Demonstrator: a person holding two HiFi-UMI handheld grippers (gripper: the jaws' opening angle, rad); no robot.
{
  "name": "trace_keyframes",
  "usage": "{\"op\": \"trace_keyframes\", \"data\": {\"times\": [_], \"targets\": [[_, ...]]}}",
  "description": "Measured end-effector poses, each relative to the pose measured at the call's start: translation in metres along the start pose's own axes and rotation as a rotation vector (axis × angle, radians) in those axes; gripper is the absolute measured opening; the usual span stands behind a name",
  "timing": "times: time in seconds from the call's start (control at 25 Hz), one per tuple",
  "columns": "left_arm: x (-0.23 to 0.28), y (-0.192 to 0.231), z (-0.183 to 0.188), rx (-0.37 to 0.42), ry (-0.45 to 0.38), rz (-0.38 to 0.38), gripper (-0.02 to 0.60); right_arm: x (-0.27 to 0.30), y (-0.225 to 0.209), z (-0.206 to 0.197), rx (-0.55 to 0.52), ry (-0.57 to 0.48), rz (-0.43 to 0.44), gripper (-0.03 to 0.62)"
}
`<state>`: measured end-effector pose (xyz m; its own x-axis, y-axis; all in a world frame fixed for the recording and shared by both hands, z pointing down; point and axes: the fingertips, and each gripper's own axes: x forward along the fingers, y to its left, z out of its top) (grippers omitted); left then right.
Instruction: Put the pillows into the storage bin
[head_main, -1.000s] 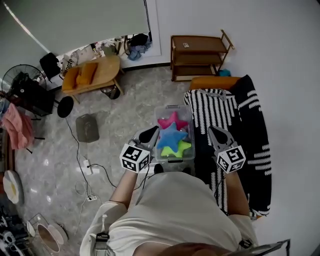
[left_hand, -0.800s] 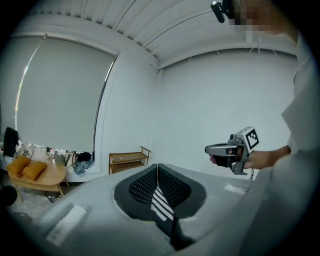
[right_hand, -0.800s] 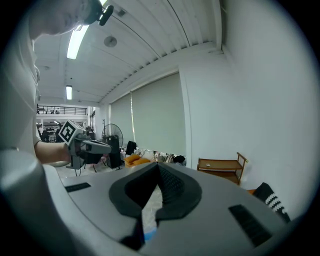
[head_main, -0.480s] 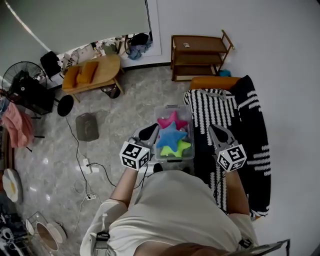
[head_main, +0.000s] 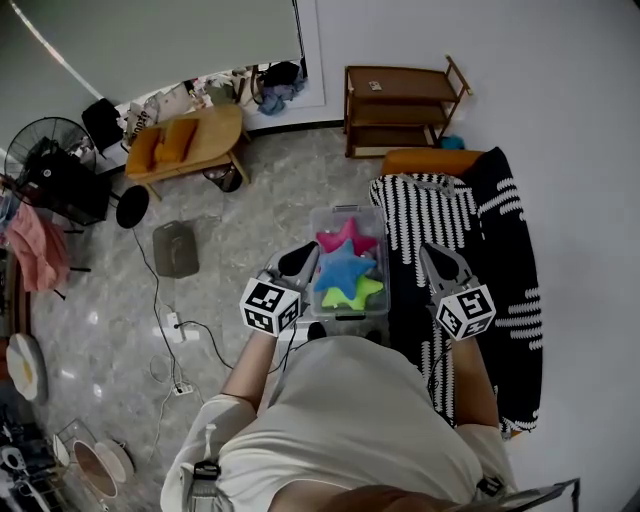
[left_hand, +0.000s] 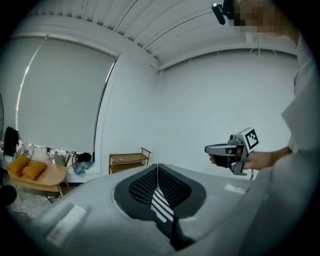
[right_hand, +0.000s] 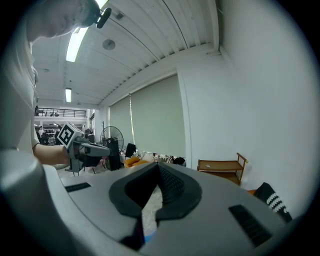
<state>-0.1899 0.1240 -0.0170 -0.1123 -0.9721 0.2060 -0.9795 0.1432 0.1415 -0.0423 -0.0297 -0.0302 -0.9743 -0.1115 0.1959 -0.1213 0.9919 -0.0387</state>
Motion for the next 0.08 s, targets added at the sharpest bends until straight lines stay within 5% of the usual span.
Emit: {"op": "trace_keyframes", "data": {"times": [0.08], "targets": [[0.0007, -0.0005, -0.0006, 0.0, 0.001, 0.0, 0.017, 0.0001, 0.0001, 0.0005, -0.002, -0.003, 0.0, 0.002]]}}
